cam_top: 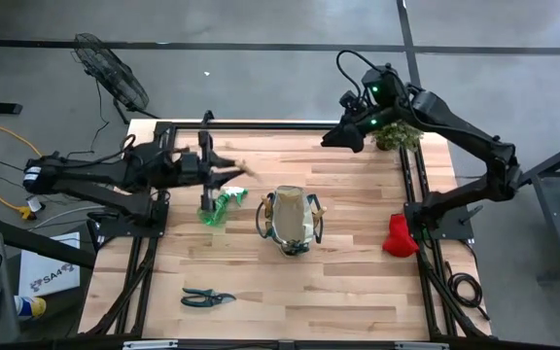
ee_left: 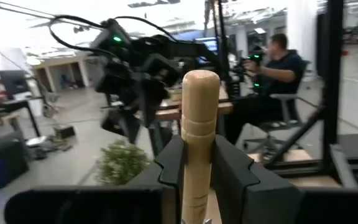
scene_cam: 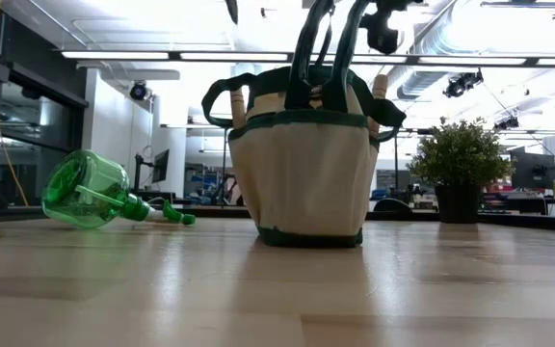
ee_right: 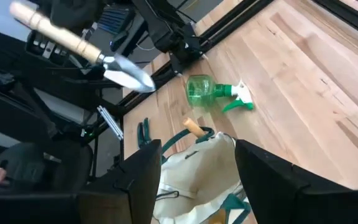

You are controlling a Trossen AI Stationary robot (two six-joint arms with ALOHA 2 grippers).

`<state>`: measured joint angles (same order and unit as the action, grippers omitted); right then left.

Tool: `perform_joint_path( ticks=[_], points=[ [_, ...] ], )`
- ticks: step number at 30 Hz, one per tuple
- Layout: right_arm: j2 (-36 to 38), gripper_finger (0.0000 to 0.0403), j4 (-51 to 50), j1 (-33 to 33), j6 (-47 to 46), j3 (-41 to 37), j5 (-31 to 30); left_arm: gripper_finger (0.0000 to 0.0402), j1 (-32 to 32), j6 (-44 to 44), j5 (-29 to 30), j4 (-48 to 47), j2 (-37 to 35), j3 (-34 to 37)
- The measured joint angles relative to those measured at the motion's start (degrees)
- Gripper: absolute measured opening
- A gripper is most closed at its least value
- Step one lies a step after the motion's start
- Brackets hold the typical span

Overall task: Pick & Place Garden tools in Gardening bag
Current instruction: Put the brown trowel into the white gardening bag

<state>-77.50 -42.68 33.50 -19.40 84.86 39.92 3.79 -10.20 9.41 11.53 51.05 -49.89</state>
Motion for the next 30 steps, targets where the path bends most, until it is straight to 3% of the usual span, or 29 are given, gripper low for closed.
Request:
perform_joint_path(
  ticks=[11,18,30],
  points=[
    [2.4,0.0197,-0.7,-0.1,-0.3,0.0,0.0,0.0048,14.9,3.2,9.5,-8.4,-0.6,0.1],
    [2.7,0.0197,-0.7,-0.2,-1.9,0.0,0.5,0.0048,18.5,5.8,13.7,-7.3,-0.6,4.7],
    [2.7,0.0197,-0.7,-3.7,-2.0,0.0,-4.9,0.0048,18.3,5.5,17.3,16.9,1.3,19.2]
  ],
)
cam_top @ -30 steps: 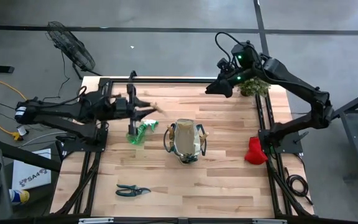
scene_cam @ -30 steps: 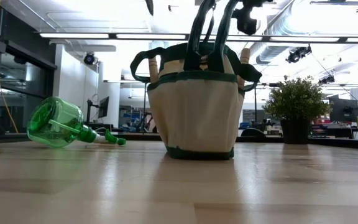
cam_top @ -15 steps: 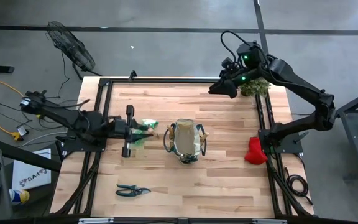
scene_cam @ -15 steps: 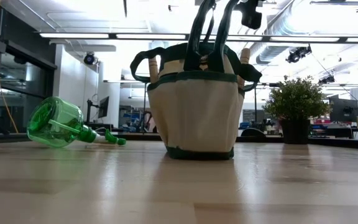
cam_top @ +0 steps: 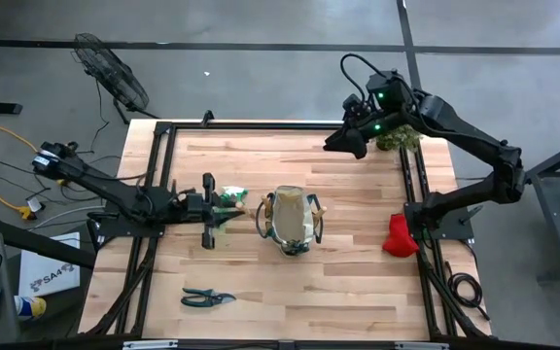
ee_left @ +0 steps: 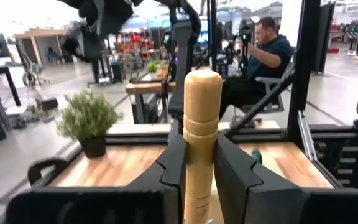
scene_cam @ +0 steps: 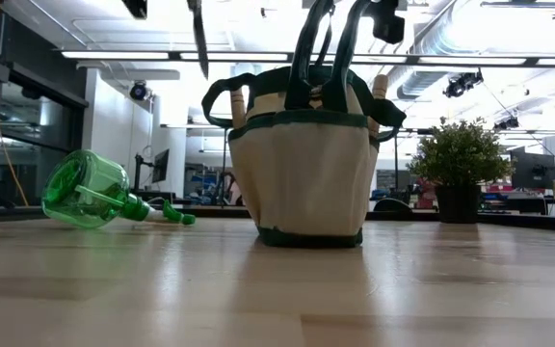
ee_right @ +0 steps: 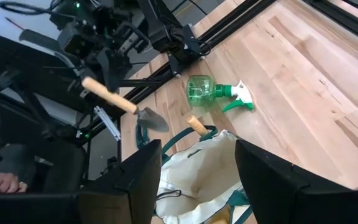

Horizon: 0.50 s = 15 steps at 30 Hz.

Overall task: Pick & Place Garden tools in Gardening bag
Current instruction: Put the brown trowel into the white gardening bag

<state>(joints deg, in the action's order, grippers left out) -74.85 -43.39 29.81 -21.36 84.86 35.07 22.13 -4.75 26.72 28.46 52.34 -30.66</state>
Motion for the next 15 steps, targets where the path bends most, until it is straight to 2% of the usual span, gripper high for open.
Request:
perform_joint_path(
  ticks=[9,15],
  points=[
    [0.0,0.0197,0.1,-1.9,-1.1,0.0,-2.4,0.0048,0.0,0.4,0.1,11.5,9.8,1.6],
    [0.0,0.0197,0.1,-1.8,-1.5,0.0,-2.2,0.0048,0.0,0.8,1.2,12.6,14.5,1.6]
  ],
)
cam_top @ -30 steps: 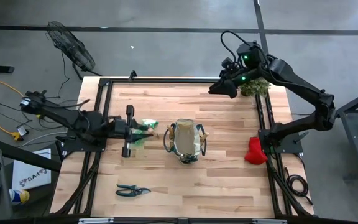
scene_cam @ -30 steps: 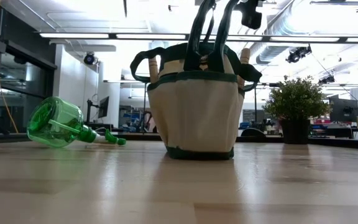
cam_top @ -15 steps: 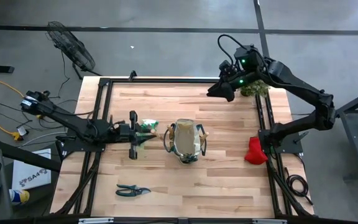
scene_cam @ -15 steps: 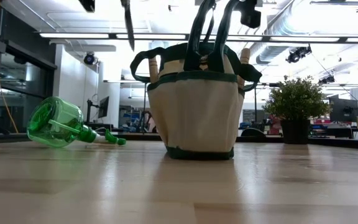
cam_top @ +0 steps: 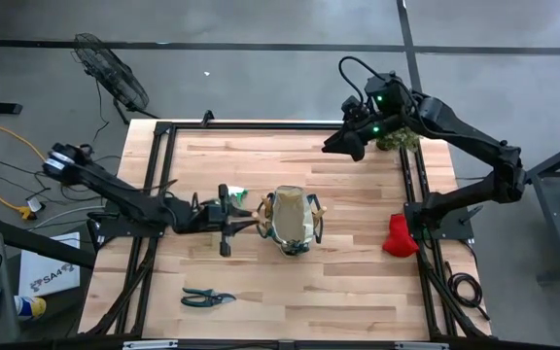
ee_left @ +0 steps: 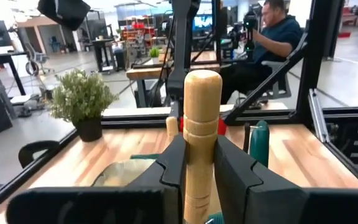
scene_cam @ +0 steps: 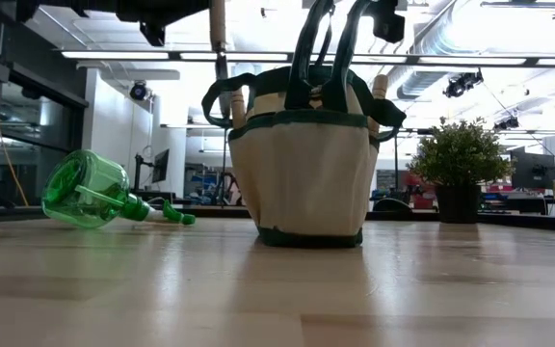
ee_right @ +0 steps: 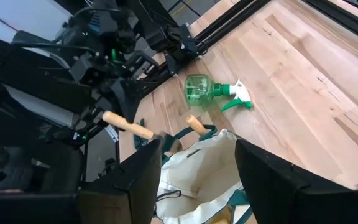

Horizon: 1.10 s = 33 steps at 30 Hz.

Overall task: Pick & Place Garden tools in Gardening bag
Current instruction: Put the brown trowel into the white gardening bag

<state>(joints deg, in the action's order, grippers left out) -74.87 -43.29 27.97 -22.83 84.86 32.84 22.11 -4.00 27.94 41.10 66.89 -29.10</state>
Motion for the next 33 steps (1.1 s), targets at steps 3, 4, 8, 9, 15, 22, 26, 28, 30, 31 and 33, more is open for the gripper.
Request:
perform_joint_path(
  ticks=[3,4,8,9,15,22,26,28,30,31,33],
  points=[
    [0.0,0.0197,0.0,0.0,0.0,0.0,0.0,0.0048,0.0,0.4,0.0,3.2,2.5,0.0],
    [0.0,0.0197,0.0,0.0,0.0,0.0,0.0,0.0048,0.0,0.2,0.0,4.2,3.2,0.0],
    [0.0,0.0197,0.0,0.0,0.0,0.0,0.0,0.0048,0.0,0.2,0.5,6.1,5.7,0.0],
    [0.0,0.0197,0.0,0.0,0.0,0.0,0.0,0.0048,0.0,0.5,0.5,5.9,6.3,0.0],
    [0.0,0.0197,0.0,0.0,0.1,0.0,0.0,0.0048,-0.1,1.5,0.5,9.6,9.2,0.0],
    [0.0,0.0197,0.0,0.0,0.1,0.0,0.0,0.0048,-4.1,6.2,-5.2,11.9,12.4,0.0],
    [0.0,0.0197,0.0,0.0,0.1,0.0,0.0,0.0048,-5.6,6.5,-6.6,11.9,12.9,0.0],
    [0.0,0.0197,0.0,0.0,0.2,0.0,0.0,0.0048,-6.1,7.1,-6.6,11.8,12.9,0.0],
    [0.0,0.0197,0.0,0.0,0.2,0.0,0.1,0.0048,-6.4,8.5,-6.6,11.9,12.9,0.0],
    [0.0,0.0197,0.0,0.0,0.2,0.0,0.1,0.0048,-6.4,9.2,-6.8,11.8,12.9,0.0],
    [0.0,0.0197,0.0,0.0,0.2,0.0,0.1,0.0048,-6.4,10.8,-7.8,11.0,12.9,0.0]
  ],
)
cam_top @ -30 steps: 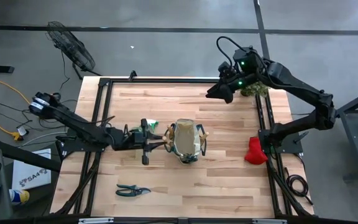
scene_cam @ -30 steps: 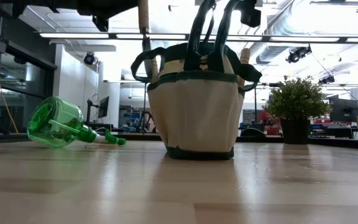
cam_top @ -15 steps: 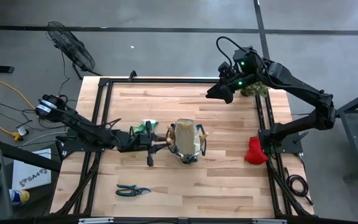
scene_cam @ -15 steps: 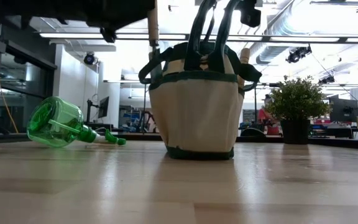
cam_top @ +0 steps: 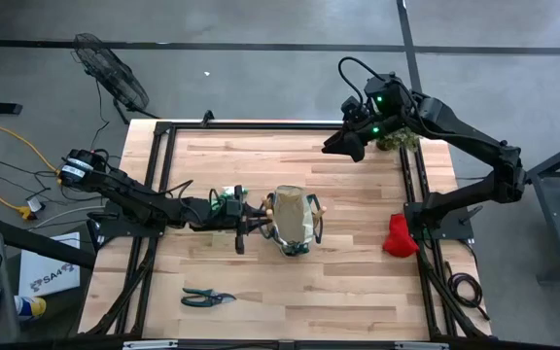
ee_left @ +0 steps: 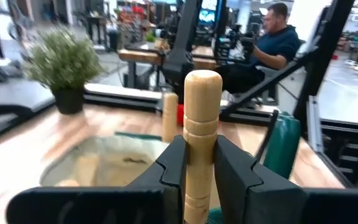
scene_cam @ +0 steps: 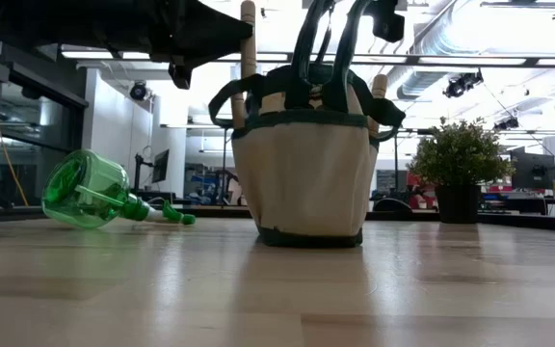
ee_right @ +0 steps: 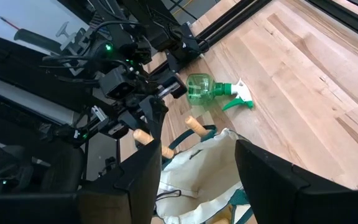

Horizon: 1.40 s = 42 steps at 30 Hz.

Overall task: Pick & Place Garden tools in Gardening bag
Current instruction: Put the brown trowel into the white gardening bag

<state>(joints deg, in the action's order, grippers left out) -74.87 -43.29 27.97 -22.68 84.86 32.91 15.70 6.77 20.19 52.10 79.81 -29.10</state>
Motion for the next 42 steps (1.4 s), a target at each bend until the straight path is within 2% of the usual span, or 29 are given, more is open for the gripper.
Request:
perform_joint_path(
  ticks=[7,15,23,31,42],
  points=[
    [0.0,0.0197,0.0,0.0,0.4,0.0,0.0,0.0048,0.0,4.1,-1.7,-3.3,0.0,0.0],
    [0.0,0.0197,0.0,0.1,0.5,0.0,0.0,0.0048,0.0,4.3,0.1,-5.6,0.0,0.0],
    [0.0,0.0197,0.0,0.1,0.5,0.0,0.0,0.0048,0.0,4.3,-1.3,-7.2,0.0,0.0],
    [0.0,0.0197,0.0,0.1,0.5,0.0,0.0,0.0084,0.0,7.0,-1.2,-8.7,0.0,0.0],
    [0.0,0.0197,-0.1,0.1,0.5,0.0,0.0,0.0091,0.0,6.7,-1.3,-8.7,0.0,-1.9]
  ],
)
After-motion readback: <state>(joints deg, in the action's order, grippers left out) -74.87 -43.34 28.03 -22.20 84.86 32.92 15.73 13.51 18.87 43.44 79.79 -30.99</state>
